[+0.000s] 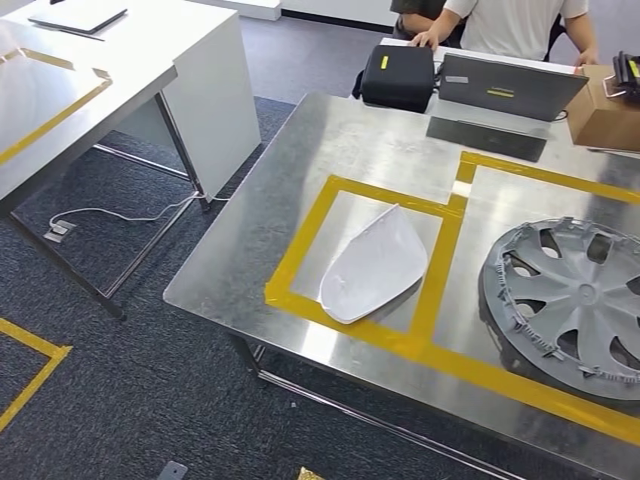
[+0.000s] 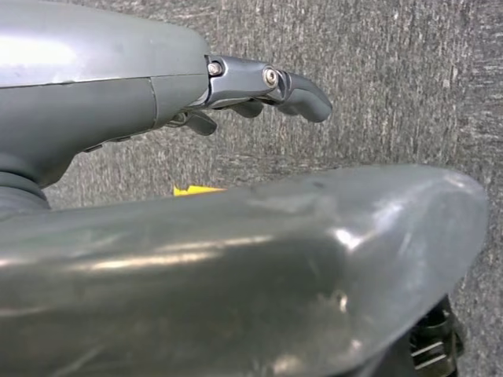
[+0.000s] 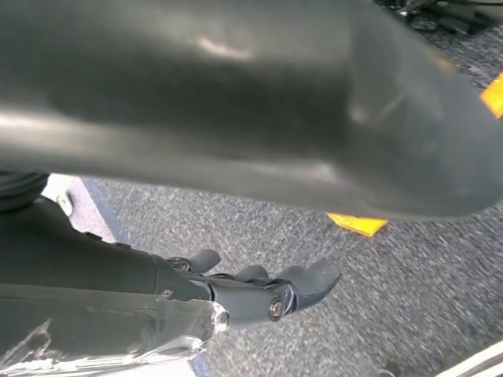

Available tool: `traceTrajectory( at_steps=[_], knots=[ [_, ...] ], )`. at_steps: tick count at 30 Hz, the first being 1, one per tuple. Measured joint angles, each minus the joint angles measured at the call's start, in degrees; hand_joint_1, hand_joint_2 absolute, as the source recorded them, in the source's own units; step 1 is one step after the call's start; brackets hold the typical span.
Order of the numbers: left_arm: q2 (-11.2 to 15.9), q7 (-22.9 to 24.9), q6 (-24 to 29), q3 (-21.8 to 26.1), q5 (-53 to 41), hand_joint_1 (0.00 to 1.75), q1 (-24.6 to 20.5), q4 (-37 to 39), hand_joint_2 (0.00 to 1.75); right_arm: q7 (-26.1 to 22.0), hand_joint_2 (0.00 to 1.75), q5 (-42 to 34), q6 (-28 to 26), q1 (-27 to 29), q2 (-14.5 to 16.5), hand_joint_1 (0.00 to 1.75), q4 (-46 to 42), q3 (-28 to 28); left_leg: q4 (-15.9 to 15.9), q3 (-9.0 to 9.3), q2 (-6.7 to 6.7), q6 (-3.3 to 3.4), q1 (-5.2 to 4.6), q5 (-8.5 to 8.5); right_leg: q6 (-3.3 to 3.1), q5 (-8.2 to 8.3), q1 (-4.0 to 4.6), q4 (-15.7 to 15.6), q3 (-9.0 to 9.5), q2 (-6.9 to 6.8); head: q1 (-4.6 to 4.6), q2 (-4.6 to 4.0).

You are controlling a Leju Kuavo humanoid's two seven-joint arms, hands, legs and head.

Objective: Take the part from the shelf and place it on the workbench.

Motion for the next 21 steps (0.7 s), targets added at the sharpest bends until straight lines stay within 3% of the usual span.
traceTrajectory(
  at_steps=[2,4,5,6,7,8,10,12,13,15,16,17,19,20,21],
  knots=[
    [0.0,0.0,0.0,-0.1,0.0,0.0,0.1,0.0,0.0,0.0,0.0,0.0,0.0,0.0,0.0,0.0,0.1,0.1,3.0,-1.28,0.07,-0.43,0.13,-3.71,-1.19,1.09,0.04,0.0,-1.02,-0.24,-0.1,-0.01],
    [0.0,0.0,0.0,-0.2,0.2,0.0,0.0,0.0,0.0,0.0,0.0,-0.1,0.1,0.0,0.0,0.0,0.1,0.2,10.4,-3.59,0.11,-0.62,0.11,-9.65,-1.78,2.38,0.28,0.0,-2.4,-0.41,-0.2,-0.01],
    [0.1,-0.3,0.0,-0.3,0.8,0.0,0.0,0.0,0.0,0.1,0.0,-0.4,0.2,0.0,-0.1,0.0,0.1,0.3,13.9,-4.45,0.11,-0.62,0.1,-11.49,-1.89,3.02,0.44,0.0,-3.17,-0.49,-0.24,0.0],
    [0.1,-1.0,-0.1,-0.2,1.6,0.0,-0.1,0.0,0.0,0.4,0.0,-0.9,0.5,0.0,-0.1,0.0,0.2,0.3,16.1,-4.53,0.11,-0.53,0.08,-12.08,-1.94,3.64,0.61,0.0,-4.03,-0.55,-0.24,0.0],
    [0.1,-2.2,-0.1,0.0,2.9,0.0,-0.1,0.0,0.0,1.0,0.0,-1.5,0.8,0.0,-0.1,0.0,0.2,0.2,16.3,-3.59,0.11,-0.36,0.06,-11.52,-1.91,4.22,0.75,0.0,-4.83,-0.6,-0.23,0.0],
    [0.1,-3.8,-0.1,0.3,4.1,0.0,-0.1,0.0,0.0,1.9,0.0,-1.8,1.0,0.0,-0.1,0.0,0.2,0.2,14.4,-1.55,0.11,-0.11,0.01,-10.26,-1.82,4.77,0.85,0.1,-5.58,-0.62,-0.24,0.0],
    [0.1,-7.1,0.0,1.0,6.0,0.0,-0.3,0.0,0.0,3.1,0.0,-1.4,-0.1,0.1,-0.1,0.0,0.2,0.2,6.3,4.78,0.11,0.46,-0.2,-8.43,-1.44,5.8,1.02,0.1,-6.71,-0.61,-0.25,0.0],
    [0.1,-8.6,0.4,2.0,8.2,0.0,-0.7,0.0,0.0,2.1,0.0,-0.8,-3.0,0.4,0.3,0.0,0.3,0.3,-0.1,9.17,0.09,0.88,-0.5,-8.56,-0.9,6.8,1.12,0.1,-7.27,-0.62,-0.24,0.0],
    [-0.2,-8.4,1.0,2.8,9.3,0.0,-0.9,0.0,0.0,1.2,0.0,-0.9,-4.2,0.4,0.7,0.0,0.3,0.3,-1.4,9.78,0.08,1.11,-0.69,-8.74,-0.59,7.33,1.08,0.0,-7.41,-0.63,-0.27,0.01],
    [-1.7,-6.8,3.8,4.4,10.2,0.0,-1.1,0.0,0.0,0.6,0.0,-1.4,-4.6,0.5,1.6,0.0,0.6,0.3,-1.9,9.13,0.18,1.89,-0.86,-7.84,0.11,8.09,0.8,-0.3,-7.68,-0.61,-0.39,0.01],
    [-2.9,-5.9,5.4,4.9,9.9,0.0,-1.2,0.0,0.0,0.9,0.0,-1.3,-4.0,0.6,2.0,0.0,0.8,0.3,-2.0,8.61,0.2,2.43,-0.87,-7.18,0.44,7.25,0.66,0.2,-8.11,-0.62,-0.42,0.02],
    [-4.0,-5.1,6.6,5.1,9.3,0.0,-1.4,0.0,0.0,1.1,0.0,-1.2,-3.4,0.8,2.3,0.0,0.9,0.2,-2.1,7.94,0.19,2.87,-0.82,-6.42,0.74,5.36,0.59,1.7,-8.77,-0.63,-0.35,0.02],
    [-6.0,-3.3,6.5,5.2,8.2,0.0,-1.8,0.2,0.0,-0.1,0.0,-2.0,-3.2,0.8,3.0,0.0,1.1,0.2,-2.2,6.29,0.12,3.34,-0.83,-5.0,1.16,-0.56,0.53,8.3,-10.64,-0.66,-0.04,0.02],
    [-6.7,-2.5,5.7,5.2,7.6,0.0,-1.9,0.3,0.0,-1.6,0.0,-3.0,-3.3,0.6,3.2,0.0,1.2,0.1,-2.1,5.43,0.18,3.34,-0.87,-4.3,1.33,-2.71,0.53,12.0,-11.28,-0.66,0.08,0.01],
    [-7.3,-2.1,4.8,5.1,6.9,0.0,-1.9,0.4,0.0,-2.9,0.0,-4.1,-3.4,0.4,3.3,0.0,1.2,-0.1,-2.1,4.55,0.32,3.31,-0.91,-3.62,1.44,-3.58,0.54,14.7,-11.35,-0.66,0.14,0.01]
  ],
)
